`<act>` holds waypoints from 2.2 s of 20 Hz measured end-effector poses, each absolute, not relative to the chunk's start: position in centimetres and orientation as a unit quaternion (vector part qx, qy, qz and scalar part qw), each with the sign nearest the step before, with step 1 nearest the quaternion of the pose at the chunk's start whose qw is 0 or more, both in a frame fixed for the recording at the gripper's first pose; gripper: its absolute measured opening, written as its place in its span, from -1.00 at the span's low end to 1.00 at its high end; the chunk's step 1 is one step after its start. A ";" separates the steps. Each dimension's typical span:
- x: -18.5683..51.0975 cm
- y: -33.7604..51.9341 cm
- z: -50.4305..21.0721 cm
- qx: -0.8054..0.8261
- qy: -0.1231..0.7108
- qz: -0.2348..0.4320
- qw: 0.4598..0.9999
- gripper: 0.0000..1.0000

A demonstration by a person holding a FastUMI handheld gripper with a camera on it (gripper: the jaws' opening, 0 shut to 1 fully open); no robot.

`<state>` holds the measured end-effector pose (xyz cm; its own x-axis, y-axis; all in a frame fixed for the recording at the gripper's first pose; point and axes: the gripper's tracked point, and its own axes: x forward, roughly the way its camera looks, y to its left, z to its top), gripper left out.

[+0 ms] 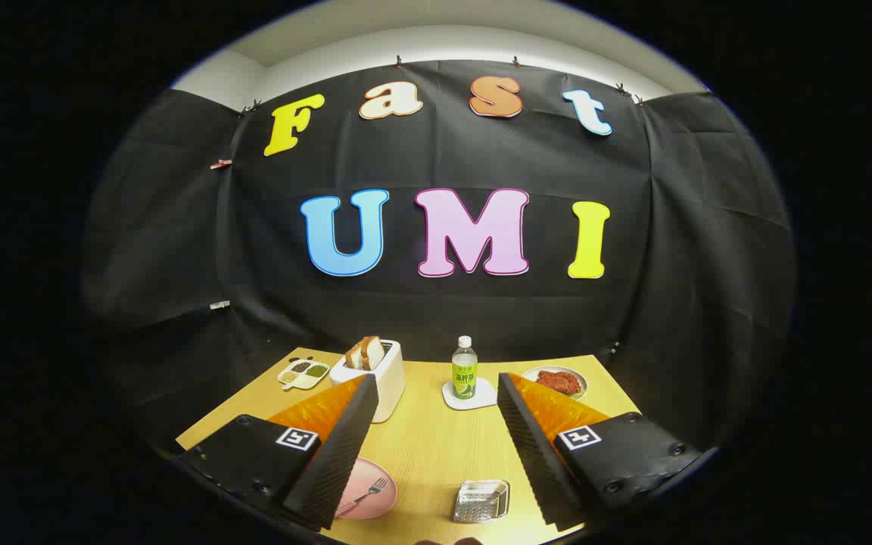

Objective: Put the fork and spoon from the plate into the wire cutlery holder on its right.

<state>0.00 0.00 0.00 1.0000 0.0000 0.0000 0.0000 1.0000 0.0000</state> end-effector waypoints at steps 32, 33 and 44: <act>2.3 8.6 -16.1 -0.008 0.225 0.049 0.973 1.00; 2.2 9.4 -17.8 -0.011 0.250 0.056 0.967 1.00; 1.1 14.4 -32.6 -0.026 0.442 0.064 0.895 0.74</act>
<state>1.10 14.37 -32.58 0.6017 0.0928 -0.7933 -0.1379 0.9904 0.0112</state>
